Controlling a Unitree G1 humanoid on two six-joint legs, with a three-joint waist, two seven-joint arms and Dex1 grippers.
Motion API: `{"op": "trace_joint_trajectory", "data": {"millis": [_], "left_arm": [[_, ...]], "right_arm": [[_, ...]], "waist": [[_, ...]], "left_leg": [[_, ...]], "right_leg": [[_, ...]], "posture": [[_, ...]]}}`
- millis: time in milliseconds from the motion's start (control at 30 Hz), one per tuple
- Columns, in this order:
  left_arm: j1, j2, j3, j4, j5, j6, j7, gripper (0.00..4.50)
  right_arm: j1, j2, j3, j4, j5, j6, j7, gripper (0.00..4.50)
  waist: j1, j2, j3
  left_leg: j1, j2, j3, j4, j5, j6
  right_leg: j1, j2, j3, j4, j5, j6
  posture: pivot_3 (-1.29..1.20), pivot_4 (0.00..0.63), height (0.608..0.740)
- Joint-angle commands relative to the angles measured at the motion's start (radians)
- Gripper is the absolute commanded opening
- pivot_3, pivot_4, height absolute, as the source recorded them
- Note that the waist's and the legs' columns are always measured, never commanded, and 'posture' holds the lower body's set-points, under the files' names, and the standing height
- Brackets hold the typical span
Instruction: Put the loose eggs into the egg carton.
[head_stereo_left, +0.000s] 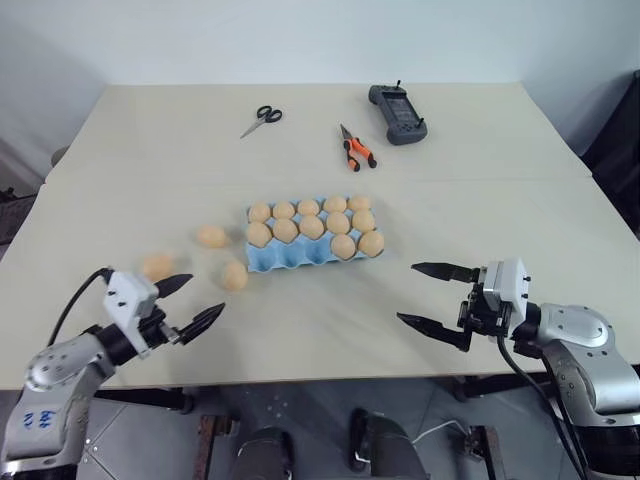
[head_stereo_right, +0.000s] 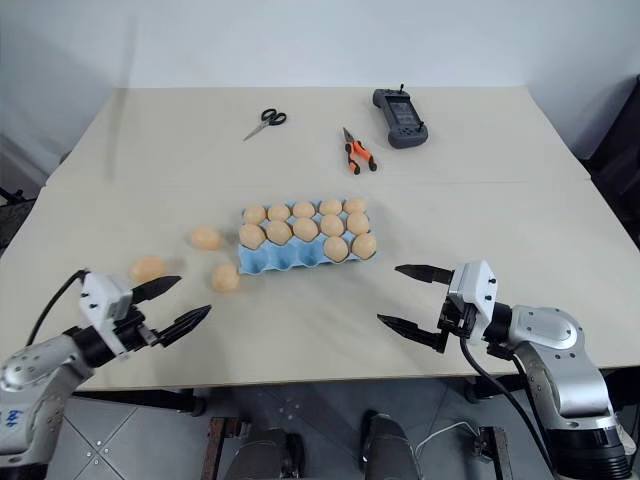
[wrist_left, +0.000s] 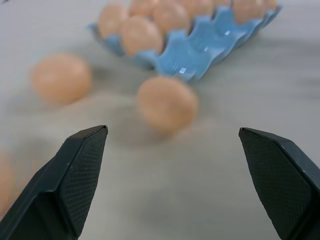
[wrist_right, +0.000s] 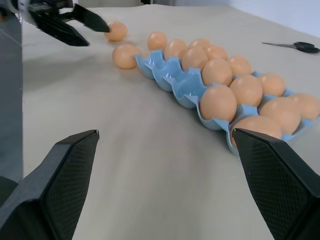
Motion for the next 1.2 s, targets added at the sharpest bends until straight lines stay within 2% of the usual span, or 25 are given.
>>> {"op": "trace_joint_trajectory", "data": {"millis": [33, 300, 400, 567, 633, 767, 933, 1067, 1200], "left_arm": [[-0.075, -0.029, -0.066, 0.049, 0.08, -0.017, 0.072, 4.5], [-0.151, -0.064, -0.151, 0.162, 0.157, -0.036, 0.107, 4.5], [-0.145, -0.06, -0.147, 0.164, 0.158, -0.044, 0.1, 3.91], [-0.141, -0.041, -0.097, 0.159, 0.126, -0.072, 0.072, 2.32], [-0.14, -0.029, -0.083, 0.133, 0.092, -0.073, 0.029, 1.87], [-0.139, 0.007, -0.071, 0.079, 0.032, -0.062, -0.056, 1.87], [-0.253, 0.051, -0.137, 0.037, -0.036, 0.021, -0.167, 1.87], [-0.494, -0.066, -0.33, 0.226, 0.066, -0.021, -0.213, 1.87], [-0.588, -0.105, -0.409, 0.34, 0.134, -0.066, -0.24, 1.87]], "right_arm": [[0.008, -0.007, -0.003, -0.061, 0.022, 0.004, -0.007, 4.47], [-0.01, 0.03, 0.058, -0.098, 0.031, 0.001, -0.016, 4.47], [-0.021, 0.038, 0.062, -0.095, 0.028, -0.006, -0.018, 4.5], [-0.026, 0.038, 0.066, -0.084, 0.023, -0.008, -0.021, 4.5], [-0.023, 0.035, 0.065, -0.085, 0.023, -0.004, -0.024, 4.5], [-0.014, 0.028, 0.061, -0.088, 0.024, 0.005, -0.03, 4.5], [-0.004, 0.019, 0.056, -0.094, 0.023, 0.018, -0.043, 4.5], [-0.008, 0.021, 0.057, -0.097, 0.012, 0.021, -0.071, 4.5], [-0.007, 0.019, 0.059, -0.112, 0.011, 0.025, -0.089, 4.5]], "waist": [[-0.001, 0.0, 0.0], [-0.001, 0.0, 0.0], [-0.001, 0.0, 0.0], [-0.001, 0.0, 0.0], [-0.002, 0.0, 0.0], [-0.002, 0.0, 0.0], [0.008, 0.0, 0.0], [0.026, 0.0, 0.0], [0.008, -0.001, 0.0]], "left_leg": [[0.0, 0.0, 0.001, 0.0, 0.0, 0.0], [0.001, 0.001, 0.002, 0.0, 0.0, 0.0], [0.0, 0.001, 0.002, 0.0, -0.001, 0.0], [0.0, 0.001, 0.002, 0.0, -0.001, 0.001], [0.0, 0.001, 0.002, 0.0, -0.001, 0.001], [0.0, 0.001, 0.002, 0.0, -0.001, 0.001], [0.0, 0.001, 0.002, 0.001, -0.001, 0.0], [-0.001, -0.002, 0.003, 0.003, 0.001, 0.002], [-0.002, -0.005, 0.006, 0.005, 0.001, 0.003]], "right_leg": [[0.0, 0.0, 0.0, 0.001, 0.0, 0.0], [0.0, 0.001, -0.002, 0.003, 0.0, 0.0], [0.0, 0.0, -0.002, 0.003, 0.0, 0.0], [-0.001, 0.0, -0.002, 0.003, 0.0, 0.0], [-0.001, 0.0, -0.003, 0.003, 0.0, 0.0], [-0.001, 0.0, -0.002, 0.003, 0.0, 0.0], [-0.001, 0.0, -0.003, 0.003, 0.0, 0.0], [0.0, -0.001, -0.002, 0.002, 0.001, 0.001], [0.0, 0.0, -0.002, 0.001, 0.002, 0.003]], "posture": [[0.0, 0.15, 0.74], [0.0, 0.15, 0.74], [0.0, 0.15, 0.74], [0.0, 0.15, 0.74], [0.0, 0.15, 0.74], [0.0, 0.15, 0.74], [0.0, 0.15, 0.74], [0.0, 0.15, 0.74], [0.0, 0.15, 0.74]]}}
